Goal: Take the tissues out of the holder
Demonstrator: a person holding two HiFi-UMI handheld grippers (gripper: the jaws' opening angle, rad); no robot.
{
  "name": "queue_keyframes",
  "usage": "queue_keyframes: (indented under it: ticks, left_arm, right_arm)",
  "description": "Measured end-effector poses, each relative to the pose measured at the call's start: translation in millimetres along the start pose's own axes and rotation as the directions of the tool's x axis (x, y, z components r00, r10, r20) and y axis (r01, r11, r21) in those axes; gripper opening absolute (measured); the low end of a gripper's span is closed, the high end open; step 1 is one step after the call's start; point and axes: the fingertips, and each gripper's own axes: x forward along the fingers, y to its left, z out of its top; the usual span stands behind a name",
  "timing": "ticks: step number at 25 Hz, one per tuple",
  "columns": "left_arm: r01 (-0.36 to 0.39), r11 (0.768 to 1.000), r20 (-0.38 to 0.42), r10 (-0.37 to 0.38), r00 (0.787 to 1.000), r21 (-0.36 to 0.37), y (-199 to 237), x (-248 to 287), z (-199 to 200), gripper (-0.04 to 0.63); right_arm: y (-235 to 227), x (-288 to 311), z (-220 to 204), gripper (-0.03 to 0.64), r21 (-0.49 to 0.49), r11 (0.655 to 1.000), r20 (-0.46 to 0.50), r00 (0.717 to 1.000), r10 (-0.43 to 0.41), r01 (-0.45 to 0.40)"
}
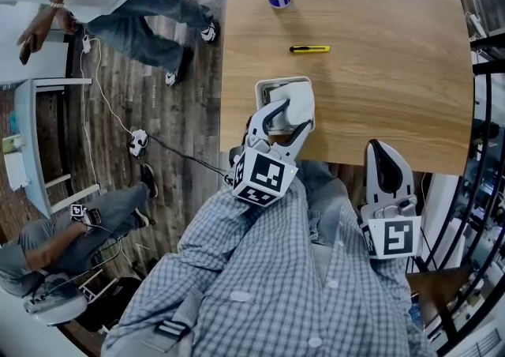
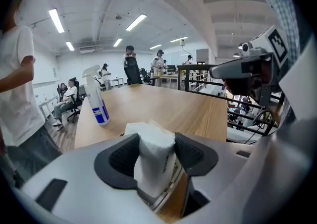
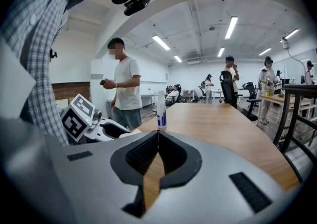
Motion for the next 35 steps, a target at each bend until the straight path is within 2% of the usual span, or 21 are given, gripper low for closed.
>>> queue_keyframes:
  ticks: [6,13,19,25,35]
  left_arm:
    - [0.006,1.000,0.046,-0.007,0.999,0.018,5,-15,25,0.241]
    - [0.039,0.997,0.166,-0.026,0.986,-0.072,12,-34,54,0.241]
    - [0.023,0.998,0.225,-0.011,0.974,-0.052,17,-60,83,0.241]
    - [0.019,0.999,0.264,-0.011,0.964,-0.029,17,-73,100,0.241]
    - [0.015,1.000,0.325,-0.010,0.946,-0.010,17,-93,129,0.241]
  right_arm:
    - [0,2,13,0.012,-0.031,1.000,0.019,1.000,-0.005,0.006]
    - [-5,0,25,0.012,-0.058,0.998,0.052,0.998,-0.025,0.028]
    - [7,2,41,0.012,-0.073,0.997,0.086,0.996,-0.007,0.013]
    - [12,8,69,0.012,-0.043,0.999,0.170,0.985,-0.014,0.022]
    - [3,12,78,0.012,-0.129,0.992,0.181,0.983,0.009,0.014]
